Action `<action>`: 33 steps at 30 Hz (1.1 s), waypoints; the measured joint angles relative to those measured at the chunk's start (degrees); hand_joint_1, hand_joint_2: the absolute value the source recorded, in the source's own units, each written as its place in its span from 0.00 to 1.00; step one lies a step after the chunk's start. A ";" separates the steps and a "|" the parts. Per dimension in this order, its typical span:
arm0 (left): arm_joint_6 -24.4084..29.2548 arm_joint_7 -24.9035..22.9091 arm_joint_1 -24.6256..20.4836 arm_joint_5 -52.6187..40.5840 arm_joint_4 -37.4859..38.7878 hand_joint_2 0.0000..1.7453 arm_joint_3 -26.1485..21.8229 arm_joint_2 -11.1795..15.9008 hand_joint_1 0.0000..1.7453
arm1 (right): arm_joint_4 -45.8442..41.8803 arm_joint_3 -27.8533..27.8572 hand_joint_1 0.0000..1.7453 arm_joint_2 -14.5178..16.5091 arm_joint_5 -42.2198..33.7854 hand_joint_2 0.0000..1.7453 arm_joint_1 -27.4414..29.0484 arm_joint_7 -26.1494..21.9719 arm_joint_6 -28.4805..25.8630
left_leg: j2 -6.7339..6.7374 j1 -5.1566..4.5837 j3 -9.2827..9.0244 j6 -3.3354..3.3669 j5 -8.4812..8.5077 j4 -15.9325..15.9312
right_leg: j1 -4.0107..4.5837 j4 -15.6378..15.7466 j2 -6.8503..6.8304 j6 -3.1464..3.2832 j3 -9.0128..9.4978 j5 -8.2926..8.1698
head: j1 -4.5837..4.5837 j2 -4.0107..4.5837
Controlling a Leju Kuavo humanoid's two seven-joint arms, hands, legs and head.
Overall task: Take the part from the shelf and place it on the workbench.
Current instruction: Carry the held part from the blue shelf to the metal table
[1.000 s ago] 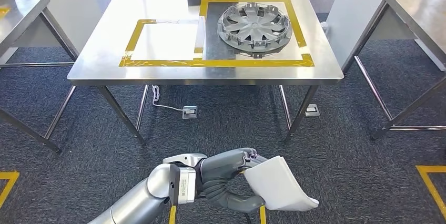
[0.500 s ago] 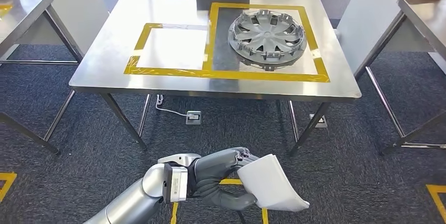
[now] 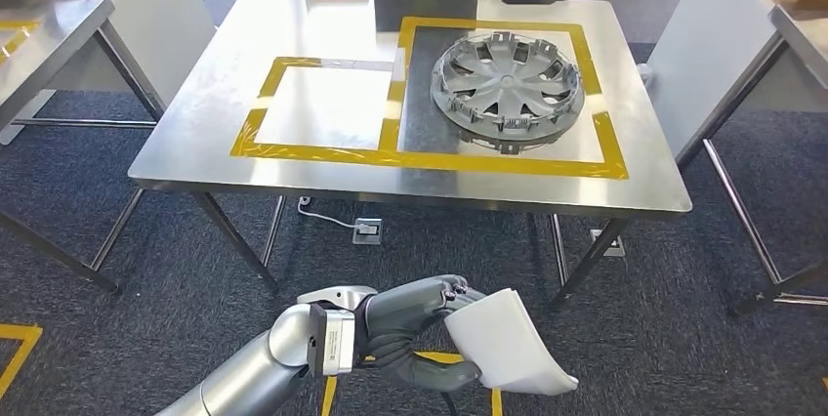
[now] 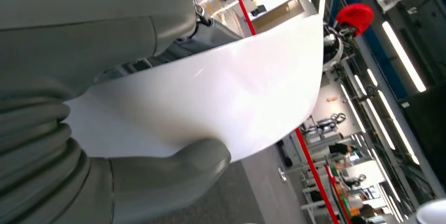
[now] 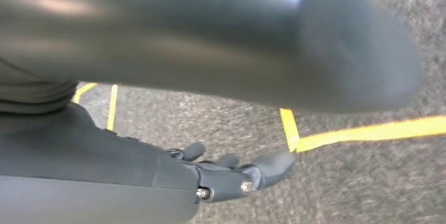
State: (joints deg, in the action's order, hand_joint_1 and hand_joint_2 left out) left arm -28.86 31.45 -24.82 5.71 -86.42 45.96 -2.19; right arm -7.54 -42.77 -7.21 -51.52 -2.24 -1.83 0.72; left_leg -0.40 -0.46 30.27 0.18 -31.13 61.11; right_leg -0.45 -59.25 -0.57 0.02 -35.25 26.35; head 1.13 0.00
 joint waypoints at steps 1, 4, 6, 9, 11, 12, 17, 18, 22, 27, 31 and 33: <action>0.03 0.01 -0.11 -0.02 -0.01 1.00 0.01 0.01 1.00 | 0.00 0.00 0.00 0.00 0.00 0.00 -0.06 -0.01 -0.07 | 0.03 0.04 0.71 -0.30 -0.71 1.68 | -0.08 0.14 0.02 0.32 0.62 0.18 | -0.13 0.00; 0.09 -0.02 -0.20 -0.04 0.08 1.00 0.02 0.13 1.00 | 0.00 -0.01 0.00 -0.01 0.01 0.00 -0.16 -0.02 -0.15 | 0.06 0.22 6.84 -0.89 -4.48 11.42 | -0.10 0.31 0.05 0.83 1.62 0.98 | -0.45 0.00; 0.15 -0.05 -0.14 -0.07 0.16 1.00 0.04 0.23 1.00 | 0.00 -0.03 0.00 0.01 0.01 0.00 -0.09 -0.01 -0.15 | 0.07 0.25 9.84 -0.91 -4.46 14.15 | -0.10 0.31 0.09 0.83 2.41 1.71 | -0.51 0.00; 0.27 -0.07 -0.15 -0.11 0.20 1.00 0.05 0.28 1.00 | 0.00 -0.06 0.00 0.10 0.01 0.00 -0.12 -0.03 -0.08 | 0.10 0.11 7.94 -0.23 2.93 5.43 | -0.06 0.31 0.21 0.57 4.02 2.94 | -0.61 0.00; 0.43 -0.11 -0.18 -0.19 0.20 1.00 0.07 0.35 1.00 | 0.00 -0.09 0.00 0.21 0.02 0.00 -0.25 -0.02 -0.07 | 0.14 -0.17 6.31 0.48 4.93 -0.09 | 0.06 0.34 0.31 0.06 4.49 3.66 | -0.68 0.00; 0.52 -0.15 -0.18 -0.26 0.19 1.00 0.09 0.39 1.00 | 0.00 -0.10 0.00 0.27 0.04 0.00 -0.29 0.02 -0.09 | 0.13 -0.25 6.05 0.85 4.90 -1.13 | 0.12 0.18 0.33 -0.30 4.59 3.75 | -0.70 0.00; 0.73 -0.24 -0.23 -0.41 -0.03 1.00 0.18 0.23 1.00 | 0.00 -0.42 0.00 0.30 0.14 0.00 -0.57 0.60 0.27 | 0.12 0.22 3.92 2.27 4.77 -2.14 | 0.01 -4.56 0.40 -1.88 3.10 5.88 | -0.40 0.00; 0.74 -0.27 -0.24 -0.44 -0.03 1.00 0.18 0.21 1.00 | 0.00 -0.49 0.00 0.29 0.15 0.00 -0.66 0.68 0.41 | 0.14 0.22 3.71 2.45 4.53 -2.16 | -0.05 -7.81 0.41 -2.17 1.13 7.43 | -0.28 0.00; 0.92 0.02 0.14 -0.80 0.01 1.00 0.20 0.44 1.00 | 0.00 -0.80 0.00 0.26 0.16 0.00 -0.51 1.26 0.49 | -0.09 0.26 2.69 2.42 3.37 -2.13 | -0.31 -14.24 0.40 -2.86 -5.08 7.99 | -0.05 0.00; 1.03 1.70 0.67 -1.43 0.02 1.00 0.20 1.66 1.00 | 0.00 -1.18 0.00 0.22 0.17 0.00 -0.52 1.69 0.53 | -0.14 0.28 0.88 0.93 1.66 -2.11 | -0.19 0.05 0.39 -1.75 -0.57 0.01 | 0.10 0.00; 1.22 2.61 0.94 -1.99 0.02 1.00 0.18 2.40 1.00 | -0.02 -1.43 0.00 0.24 0.25 0.00 -0.54 1.50 0.46 | -0.07 0.24 0.82 -0.43 0.90 -0.38 | -0.26 0.40 0.44 0.08 0.74 0.38 | -0.16 0.00; 1.23 3.07 1.10 -2.46 0.04 1.00 0.13 2.68 1.00 | -0.02 -1.45 0.00 0.24 0.15 0.00 -0.64 1.74 0.32 | 0.01 0.37 3.65 -0.94 -1.17 4.98 | -0.34 0.60 0.46 0.69 1.76 0.90 | -0.43 0.00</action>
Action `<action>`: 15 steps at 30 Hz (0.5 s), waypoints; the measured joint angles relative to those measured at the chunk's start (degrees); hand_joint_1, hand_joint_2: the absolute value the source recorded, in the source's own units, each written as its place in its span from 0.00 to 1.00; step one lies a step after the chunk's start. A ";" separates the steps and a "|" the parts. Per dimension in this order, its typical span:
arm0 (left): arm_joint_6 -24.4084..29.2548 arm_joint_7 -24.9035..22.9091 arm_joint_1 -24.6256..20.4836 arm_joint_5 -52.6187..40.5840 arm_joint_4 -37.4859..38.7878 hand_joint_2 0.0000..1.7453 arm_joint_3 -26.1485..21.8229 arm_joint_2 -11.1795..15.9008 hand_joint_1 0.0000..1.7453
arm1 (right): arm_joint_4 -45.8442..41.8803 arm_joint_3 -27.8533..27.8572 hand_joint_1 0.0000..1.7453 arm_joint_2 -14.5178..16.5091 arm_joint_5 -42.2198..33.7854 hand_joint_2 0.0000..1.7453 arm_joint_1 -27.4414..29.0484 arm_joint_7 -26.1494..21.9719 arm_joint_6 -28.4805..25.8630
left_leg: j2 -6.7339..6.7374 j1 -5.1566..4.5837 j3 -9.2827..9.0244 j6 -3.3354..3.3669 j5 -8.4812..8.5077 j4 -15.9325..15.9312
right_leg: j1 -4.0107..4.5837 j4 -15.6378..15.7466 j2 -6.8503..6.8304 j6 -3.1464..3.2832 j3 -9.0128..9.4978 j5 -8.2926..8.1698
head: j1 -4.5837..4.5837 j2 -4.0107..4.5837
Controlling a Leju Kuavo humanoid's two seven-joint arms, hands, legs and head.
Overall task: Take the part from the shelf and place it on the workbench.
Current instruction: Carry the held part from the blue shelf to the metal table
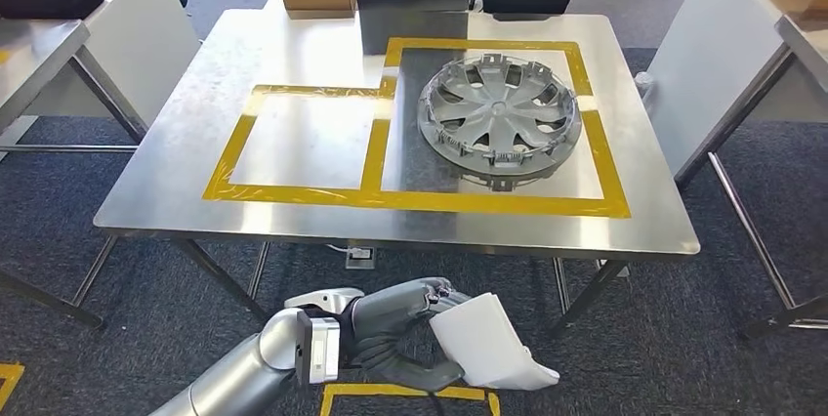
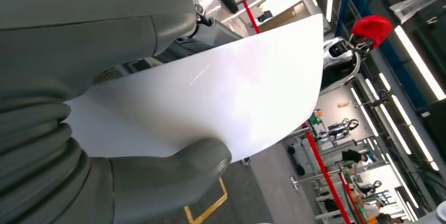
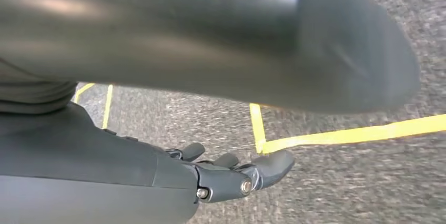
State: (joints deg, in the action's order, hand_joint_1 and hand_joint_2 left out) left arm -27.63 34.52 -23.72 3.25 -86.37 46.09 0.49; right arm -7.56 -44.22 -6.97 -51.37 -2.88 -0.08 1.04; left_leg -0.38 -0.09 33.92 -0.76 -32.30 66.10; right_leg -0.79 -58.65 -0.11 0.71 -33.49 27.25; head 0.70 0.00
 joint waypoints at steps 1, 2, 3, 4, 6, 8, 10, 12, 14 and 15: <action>-0.10 0.15 0.20 -0.19 0.03 1.00 -0.03 0.13 1.00 | 0.00 -0.01 0.00 -0.01 -0.07 0.00 -0.03 0.23 -0.03 | 0.01 0.04 2.32 -0.19 -1.39 3.71 | 0.03 0.01 0.01 0.17 0.34 0.34 | -0.14 0.00; -0.24 0.21 0.47 -0.35 0.07 1.00 -0.05 0.22 1.00 | 0.00 -0.02 0.00 -0.01 -0.12 0.00 -0.03 0.51 -0.03 | 0.02 0.08 4.56 -0.28 -2.45 6.93 | 0.07 0.01 0.03 0.23 0.65 0.66 | -0.18 0.00; -0.40 0.21 0.71 -0.51 0.09 1.00 -0.07 0.31 1.00 | 0.00 -0.03 0.00 -0.01 -0.14 0.00 0.02 0.74 -0.03 | 0.02 0.09 6.21 -0.26 -2.63 8.73 | 0.12 0.01 0.06 0.25 1.04 1.02 | -0.21 0.00; -0.52 0.17 0.88 -0.62 0.09 1.00 -0.10 0.35 1.00 | 0.00 -0.06 0.00 0.00 -0.14 0.00 0.06 0.91 -0.03 | 0.02 0.07 6.84 -0.10 -1.58 8.45 | 0.19 0.01 0.09 0.24 1.50 1.39 | -0.24 0.00; -0.66 -0.03 0.93 -0.84 -0.07 1.00 -0.20 0.34 1.00 | 0.00 -0.19 0.00 0.01 -0.10 0.00 0.06 1.10 -0.02 | 0.04 -0.09 5.18 0.66 3.54 2.23 | 0.30 0.03 0.15 0.14 2.63 2.24 | -0.30 0.00; -0.85 -0.42 0.83 -0.95 -0.30 1.00 -0.32 0.31 1.00 | 0.00 -0.43 0.00 0.09 -0.09 0.00 -0.03 1.38 -0.05 | 0.08 -0.54 2.90 1.44 6.15 -4.33 | 0.39 0.05 0.20 -0.20 3.39 2.99 | -0.33 0.00; -1.14 -0.94 0.72 -1.02 -0.51 1.00 -0.43 0.25 1.00 | 0.00 -0.73 0.00 0.19 -0.13 0.00 -0.06 1.98 -0.20 | 0.09 -0.81 2.11 1.97 5.93 -6.58 | 0.45 0.00 0.17 -0.90 3.60 3.29 | -0.37 0.00; -1.45 -1.41 0.58 -1.14 -0.76 1.00 -0.49 0.05 1.00 | 0.00 -0.95 0.00 0.27 -0.15 0.00 0.01 2.41 -0.33 | 0.03 -0.56 1.18 2.51 6.43 -7.27 | 0.46 -0.52 0.13 -1.63 3.86 3.33 | -0.35 0.00; -1.66 -1.75 0.20 -1.33 -0.87 1.00 -0.49 -0.29 1.00 | 0.00 -1.04 0.00 0.45 -0.22 0.00 -0.09 2.32 -0.16 | 0.05 -0.26 0.03 3.02 6.31 -7.77 | 0.38 -3.57 0.14 -2.14 2.71 3.99 | -0.17 0.00; -1.68 -1.88 -0.07 -1.47 -0.85 1.00 -0.48 -0.46 1.00 | 0.00 -1.05 0.00 0.54 -0.27 0.00 -0.19 2.13 -0.04 | 0.10 -0.20 -0.33 3.18 6.09 -7.95 | 0.31 -6.56 0.15 -2.36 0.95 5.06 | -0.06 0.00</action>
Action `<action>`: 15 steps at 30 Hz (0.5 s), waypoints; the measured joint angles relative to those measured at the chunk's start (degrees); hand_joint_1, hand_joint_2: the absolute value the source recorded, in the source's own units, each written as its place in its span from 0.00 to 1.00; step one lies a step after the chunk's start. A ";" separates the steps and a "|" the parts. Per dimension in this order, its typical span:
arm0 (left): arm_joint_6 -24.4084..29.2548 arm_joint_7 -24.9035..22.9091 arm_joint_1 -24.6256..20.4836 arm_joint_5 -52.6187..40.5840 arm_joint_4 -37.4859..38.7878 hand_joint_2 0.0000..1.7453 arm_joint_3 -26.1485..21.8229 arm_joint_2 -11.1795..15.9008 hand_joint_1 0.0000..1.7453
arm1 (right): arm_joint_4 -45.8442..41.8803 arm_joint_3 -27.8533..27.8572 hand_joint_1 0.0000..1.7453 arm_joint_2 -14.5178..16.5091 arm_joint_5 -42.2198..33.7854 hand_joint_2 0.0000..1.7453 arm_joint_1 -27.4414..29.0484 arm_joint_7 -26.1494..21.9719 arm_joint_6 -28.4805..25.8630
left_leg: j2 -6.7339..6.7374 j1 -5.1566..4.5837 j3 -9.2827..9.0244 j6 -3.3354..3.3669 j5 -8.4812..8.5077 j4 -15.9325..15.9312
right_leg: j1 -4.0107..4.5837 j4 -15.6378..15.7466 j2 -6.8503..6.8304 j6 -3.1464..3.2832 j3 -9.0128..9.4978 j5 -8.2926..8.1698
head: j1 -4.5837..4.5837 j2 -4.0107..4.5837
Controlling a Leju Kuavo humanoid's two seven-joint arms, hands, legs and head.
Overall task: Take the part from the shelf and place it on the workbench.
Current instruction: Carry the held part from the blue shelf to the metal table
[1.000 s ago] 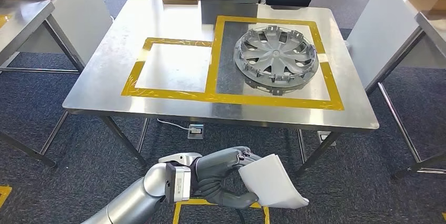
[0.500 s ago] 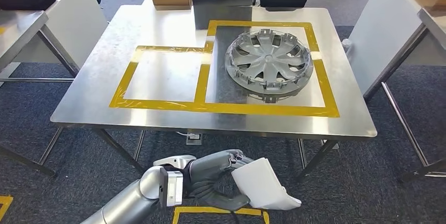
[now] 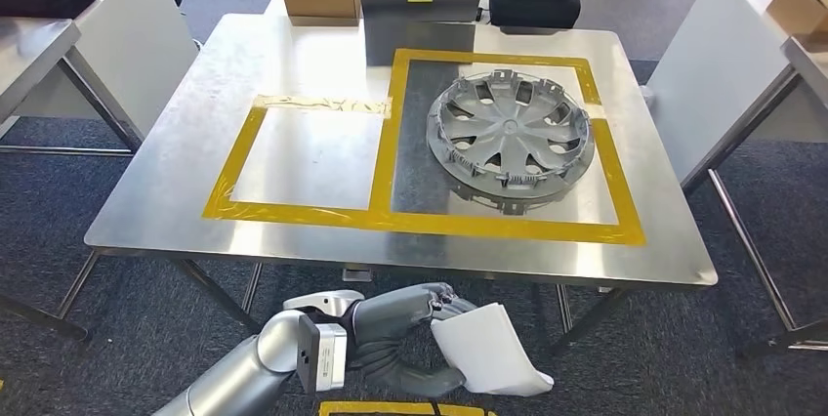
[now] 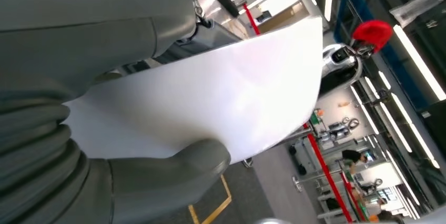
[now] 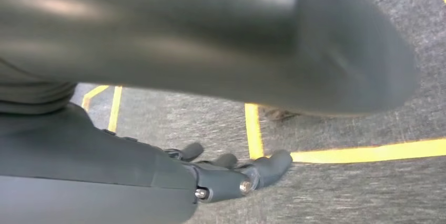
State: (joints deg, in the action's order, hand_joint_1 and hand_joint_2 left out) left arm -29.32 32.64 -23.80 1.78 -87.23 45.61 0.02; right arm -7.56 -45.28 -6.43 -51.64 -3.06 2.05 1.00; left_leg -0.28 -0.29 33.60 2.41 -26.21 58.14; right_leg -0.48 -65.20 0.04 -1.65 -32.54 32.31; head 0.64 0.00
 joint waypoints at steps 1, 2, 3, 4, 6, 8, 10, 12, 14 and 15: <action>-0.02 -0.13 -0.27 -0.18 0.07 1.00 0.02 -0.14 1.00 | 0.00 -0.01 0.00 0.09 -0.06 0.00 -0.06 -0.30 0.13 | 0.02 0.01 -0.23 0.14 -0.27 -0.04 | -0.07 -3.56 0.01 -0.21 -2.31 1.38 | 0.09 0.00; -0.02 -0.25 -0.48 -0.39 0.20 1.00 0.04 -0.24 1.00 | 0.00 -0.02 0.00 0.19 -0.13 0.00 -0.03 -0.70 0.19 | 0.01 0.00 -0.42 0.19 -0.56 -0.02 | -0.13 -6.85 0.01 -0.38 -4.73 2.72 | 0.18 0.00; -0.02 -0.34 -0.59 -0.57 0.39 1.00 0.06 -0.27 1.00 | 0.00 -0.04 0.00 0.31 -0.22 0.00 0.03 -1.13 0.19 | -0.03 0.00 -0.68 0.18 -0.88 0.00 | -0.20 -8.90 0.00 -0.53 -6.58 3.35 | 0.23 0.00; -0.01 -0.43 -0.69 -0.71 0.63 1.00 0.09 -0.29 1.00 | 0.00 -0.07 0.00 0.43 -0.35 0.00 0.10 -1.63 0.19 | -0.09 0.01 -1.05 0.12 -1.22 0.03 | -0.28 -9.10 0.00 -0.63 -7.53 2.74 | 0.27 0.00; 0.02 -0.56 -1.10 -0.83 1.15 1.00 0.15 -0.41 1.00 | 0.00 -0.10 0.00 0.60 -0.63 0.00 0.14 -2.64 0.18 | -0.17 0.08 -2.14 -0.21 -2.08 0.10 | -0.45 -3.52 -0.03 -0.70 -6.37 -1.99 | 0.34 0.00; 0.06 -0.68 -1.79 -0.95 1.61 1.00 0.22 -0.63 1.00 | 0.00 -0.10 0.00 0.78 -0.79 0.00 0.00 -3.27 0.18 | -0.14 0.07 -3.06 -0.80 -2.95 0.18 | -0.37 3.48 -0.12 -0.45 -3.99 -5.39 | 0.45 0.00; 0.11 -1.05 -2.48 -1.15 1.95 1.00 0.29 -0.91 1.00 | -0.01 -0.10 0.00 1.08 -0.82 0.00 -0.16 -3.28 0.18 | -0.08 -0.06 -3.44 -1.57 -3.55 0.33 | -0.12 6.07 -0.21 0.30 -3.13 -5.53 | 0.52 0.00; 0.31 -1.63 -2.98 -1.19 2.16 1.00 0.41 -1.18 1.00 | -0.03 -0.14 0.00 1.47 -0.84 0.00 -0.16 -3.06 0.18 | -0.06 -0.10 -3.80 -2.30 -3.90 0.78 | -0.16 6.38 -0.20 1.24 -2.59 -5.54 | 0.47 0.00; 0.56 -2.04 -3.46 -0.92 2.26 1.00 0.57 -1.28 1.00 | -0.04 -0.25 0.00 1.87 -0.83 0.00 -0.16 -2.62 0.09 | -0.03 -0.02 -3.11 -2.93 -4.92 3.21 | -0.31 6.47 -0.17 2.05 -1.53 -5.20 | 0.28 0.00; 0.67 -2.16 -3.68 -0.77 2.28 1.00 0.65 -1.27 1.00 | -0.04 -0.31 0.00 1.99 -0.82 0.00 -0.20 -2.32 0.04 | -0.01 0.04 -1.71 -3.20 -6.08 5.90 | -0.34 6.52 -0.17 2.37 -1.03 -4.94 | 0.17 0.00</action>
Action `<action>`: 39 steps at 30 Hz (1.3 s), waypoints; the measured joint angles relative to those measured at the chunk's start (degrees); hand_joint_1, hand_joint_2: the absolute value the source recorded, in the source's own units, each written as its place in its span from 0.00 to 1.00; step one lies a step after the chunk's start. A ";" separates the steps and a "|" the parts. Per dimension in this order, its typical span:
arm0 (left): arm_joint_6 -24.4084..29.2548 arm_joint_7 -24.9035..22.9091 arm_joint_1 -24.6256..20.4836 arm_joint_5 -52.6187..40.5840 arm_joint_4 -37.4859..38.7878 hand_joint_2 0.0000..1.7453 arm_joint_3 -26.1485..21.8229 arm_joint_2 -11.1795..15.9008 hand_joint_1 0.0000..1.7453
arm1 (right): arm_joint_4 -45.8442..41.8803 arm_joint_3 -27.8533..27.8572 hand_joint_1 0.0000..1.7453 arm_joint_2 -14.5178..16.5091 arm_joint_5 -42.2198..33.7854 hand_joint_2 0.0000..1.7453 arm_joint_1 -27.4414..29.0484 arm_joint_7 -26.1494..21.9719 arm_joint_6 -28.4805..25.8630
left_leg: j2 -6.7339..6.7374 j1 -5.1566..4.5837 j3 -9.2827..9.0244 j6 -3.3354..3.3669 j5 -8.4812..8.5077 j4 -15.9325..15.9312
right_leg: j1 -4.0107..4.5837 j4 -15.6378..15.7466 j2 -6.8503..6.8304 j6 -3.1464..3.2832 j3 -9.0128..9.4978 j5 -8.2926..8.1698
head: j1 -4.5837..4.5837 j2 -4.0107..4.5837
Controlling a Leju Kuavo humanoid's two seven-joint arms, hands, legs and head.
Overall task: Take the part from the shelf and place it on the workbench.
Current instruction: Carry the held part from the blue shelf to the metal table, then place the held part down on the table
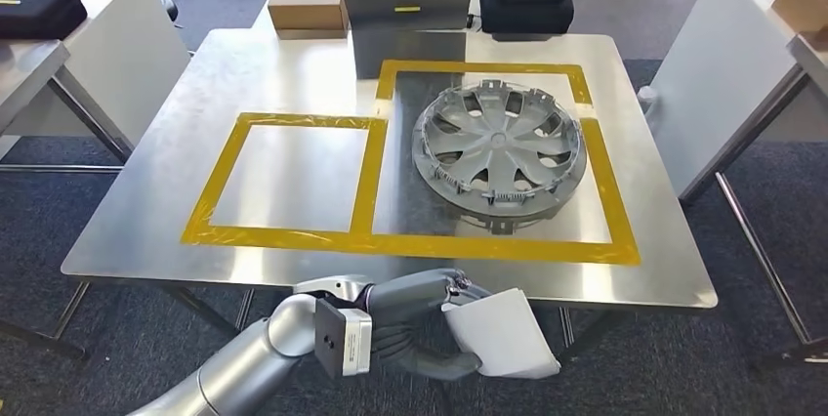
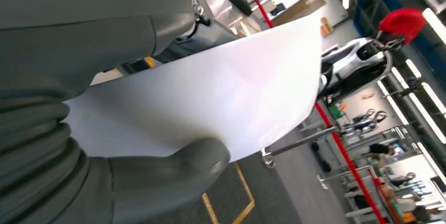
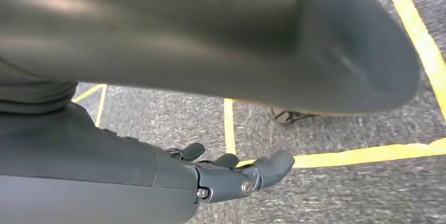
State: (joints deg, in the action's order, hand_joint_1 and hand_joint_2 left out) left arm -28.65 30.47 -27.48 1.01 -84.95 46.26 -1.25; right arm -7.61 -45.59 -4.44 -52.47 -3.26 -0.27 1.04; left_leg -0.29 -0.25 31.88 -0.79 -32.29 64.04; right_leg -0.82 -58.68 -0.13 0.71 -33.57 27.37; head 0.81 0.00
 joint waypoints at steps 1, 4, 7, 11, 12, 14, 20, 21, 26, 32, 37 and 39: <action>0.12 -0.09 -0.14 0.15 0.01 1.00 0.08 0.03 1.00 | 0.00 -0.05 0.00 0.10 0.01 0.00 -0.03 0.33 -0.05 | 0.00 0.04 2.04 -0.22 -1.43 3.54 | 0.01 0.00 0.00 0.24 0.35 0.30 | -0.11 0.00; 0.52 -0.56 -0.15 0.37 0.10 1.00 0.33 0.26 1.00 | 0.00 -0.16 0.00 0.30 0.02 0.00 0.08 1.34 -0.05 | 0.01 0.09 7.92 -0.41 -3.27 10.95 | 0.07 -0.02 0.09 0.43 1.45 1.41 | -0.25 0.00; 0.78 -0.79 -0.23 0.52 0.15 1.00 0.64 0.38 1.00 | 0.00 -0.32 0.00 0.53 0.01 0.00 0.12 1.84 -0.05 | 0.02 -0.04 6.53 0.48 4.01 2.77 | 0.17 0.02 0.20 0.25 3.29 2.83 | -0.37 0.00; 1.40 -0.79 -0.56 0.40 0.37 1.00 1.11 0.46 1.00 | 0.00 -0.51 0.00 0.96 -0.10 0.00 -0.06 2.21 -0.15 | 0.00 -0.69 4.29 1.72 6.38 -4.37 | 0.33 0.22 0.22 -0.94 4.31 4.23 | -0.44 0.00; 1.84 -0.69 -0.63 0.13 0.38 1.00 1.19 0.39 1.00 | 0.00 -0.52 0.00 0.98 -0.18 0.00 -0.13 2.16 -0.21 | -0.04 -0.57 4.01 1.93 6.67 -4.72 | 0.36 0.34 0.19 -1.30 4.43 4.49 | -0.52 0.00; 3.48 -0.11 -0.71 -0.77 0.26 1.00 1.28 0.30 1.00 | 0.00 -0.53 0.00 1.03 -0.53 0.00 -0.17 1.86 -0.25 | -0.04 -0.27 3.28 2.36 6.80 -5.39 | 0.33 -0.90 0.14 -1.93 4.13 5.34 | -0.36 0.00; 9.89 0.49 -0.62 -2.22 -3.08 1.00 -1.15 1.85 1.00 | 0.00 -0.53 0.00 1.06 -1.49 0.00 0.28 -0.51 -0.05 | -0.12 -0.04 1.23 2.99 5.13 -5.76 | -0.10 -15.46 0.13 -3.26 -6.49 7.71 | 0.08 0.00; 10.82 0.04 -0.63 -2.59 -3.76 1.00 -2.35 2.26 1.00 | 0.00 -0.53 0.00 1.06 -1.56 0.00 0.33 -0.87 -0.05 | -0.21 0.00 0.73 2.83 4.68 -5.67 | -0.19 -12.78 0.12 -3.29 -6.01 5.01 | 0.10 0.00; 13.64 -2.02 -0.76 -6.20 -5.75 1.00 -8.45 3.87 1.00 | 0.00 -0.89 0.00 1.43 -1.44 0.00 0.17 -0.95 -0.05 | -0.46 -0.38 -0.01 1.73 3.17 -4.96 | -0.09 -0.91 0.29 -2.24 -1.94 -0.92 | 0.25 0.00; 22.84 -5.22 -1.13 -17.95 -5.46 1.00 -13.19 4.57 1.00 | 0.00 -1.16 0.00 2.00 -1.94 0.00 0.16 -0.95 -0.25 | -0.41 -0.37 -0.56 1.63 3.32 -5.85 | 0.03 -0.60 0.40 -1.45 -1.73 -0.61 | -0.02 0.00; 35.23 -6.41 -2.43 -31.58 -2.36 1.00 -15.21 4.91 1.00 | 0.00 -1.27 0.00 2.31 -2.18 0.00 0.06 -0.94 -0.30 | -0.39 -0.22 -0.62 0.96 3.44 -6.03 | 0.18 -0.60 0.37 -1.12 -1.67 -0.62 | -0.02 0.00; 40.26 -6.55 -2.93 -36.70 0.57 1.00 -15.70 5.36 1.00 | 0.00 -1.38 0.00 2.37 -2.47 0.00 0.02 -0.90 -0.30 | -0.38 -0.18 -0.63 0.86 3.50 -6.03 | 0.19 -0.61 0.37 -1.06 -1.65 -0.67 | -0.01 0.00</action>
State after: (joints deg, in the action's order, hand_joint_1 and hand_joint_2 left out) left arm 11.61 23.93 -30.41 -35.69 -84.38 30.56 4.11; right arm -7.61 -46.97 -2.07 -54.94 -3.24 -1.18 0.74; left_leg -0.67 -0.42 31.26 0.07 -28.79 58.01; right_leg -0.63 -59.29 0.24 -0.35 -35.21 26.70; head 0.80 0.00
